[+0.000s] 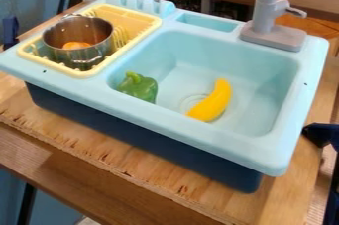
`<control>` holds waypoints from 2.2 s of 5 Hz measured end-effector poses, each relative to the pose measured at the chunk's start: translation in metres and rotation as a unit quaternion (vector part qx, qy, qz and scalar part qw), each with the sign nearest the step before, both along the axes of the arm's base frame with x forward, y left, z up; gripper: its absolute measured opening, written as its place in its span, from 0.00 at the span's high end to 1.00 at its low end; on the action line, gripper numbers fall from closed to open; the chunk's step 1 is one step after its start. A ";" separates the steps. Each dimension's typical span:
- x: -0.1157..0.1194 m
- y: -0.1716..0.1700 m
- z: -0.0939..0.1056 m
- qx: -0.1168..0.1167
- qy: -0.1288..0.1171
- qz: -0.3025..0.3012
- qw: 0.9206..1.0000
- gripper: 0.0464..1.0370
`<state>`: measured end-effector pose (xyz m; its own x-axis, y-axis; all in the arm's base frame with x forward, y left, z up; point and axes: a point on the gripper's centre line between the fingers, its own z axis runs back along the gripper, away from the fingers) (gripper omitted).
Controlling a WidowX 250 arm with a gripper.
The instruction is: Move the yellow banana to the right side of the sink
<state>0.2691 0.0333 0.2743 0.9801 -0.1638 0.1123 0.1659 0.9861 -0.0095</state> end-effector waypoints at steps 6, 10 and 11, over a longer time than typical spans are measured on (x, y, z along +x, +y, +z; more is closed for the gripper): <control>0.053 -0.061 -0.131 0.001 0.036 -0.007 0.999 0.04; 0.075 -0.079 -0.169 -0.021 0.053 0.002 0.998 0.04; 0.078 -0.086 -0.179 -0.021 0.059 -0.005 0.998 0.04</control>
